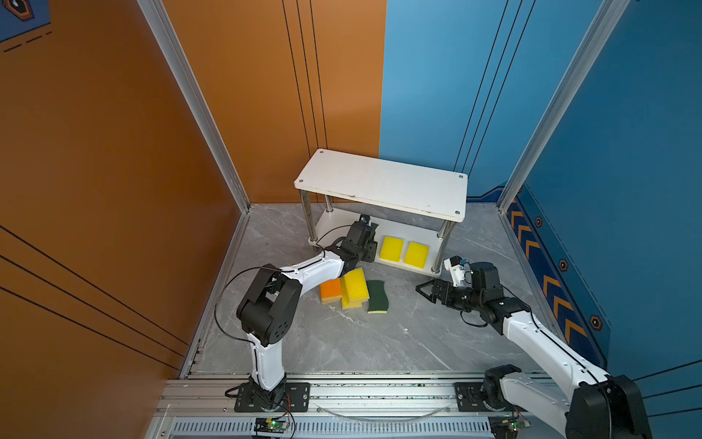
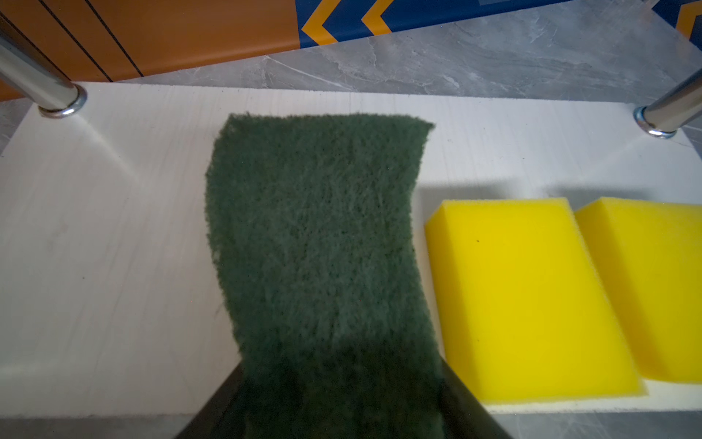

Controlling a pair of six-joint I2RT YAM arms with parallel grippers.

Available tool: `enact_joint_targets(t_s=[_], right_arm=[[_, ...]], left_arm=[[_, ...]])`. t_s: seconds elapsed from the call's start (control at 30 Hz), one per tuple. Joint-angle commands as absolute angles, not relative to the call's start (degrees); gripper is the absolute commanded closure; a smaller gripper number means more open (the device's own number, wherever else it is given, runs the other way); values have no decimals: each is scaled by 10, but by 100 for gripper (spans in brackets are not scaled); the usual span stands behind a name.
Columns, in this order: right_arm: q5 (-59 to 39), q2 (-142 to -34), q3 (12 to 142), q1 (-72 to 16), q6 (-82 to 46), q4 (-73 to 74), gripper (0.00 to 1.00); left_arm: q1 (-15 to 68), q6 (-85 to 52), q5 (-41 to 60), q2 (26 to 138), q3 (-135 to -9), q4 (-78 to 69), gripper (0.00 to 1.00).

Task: Place and organize the cleaning sponges onto the shelf
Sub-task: 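Lower the green pad onto the lower shelf beside the yellow sponges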

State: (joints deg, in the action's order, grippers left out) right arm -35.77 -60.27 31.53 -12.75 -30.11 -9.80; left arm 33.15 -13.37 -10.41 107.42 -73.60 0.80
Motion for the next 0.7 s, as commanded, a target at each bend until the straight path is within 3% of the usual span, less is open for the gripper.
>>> enact_joint_targets(t_s=[0.0, 0.67], right_arm=[[-350, -611, 311, -125, -306, -91, 0], [-354, -627, 308, -125, -309, -74, 0]], left_arm=[[325, -123, -89, 1084, -751, 2, 38], [313, -125, -85, 1109, -769, 3, 39]])
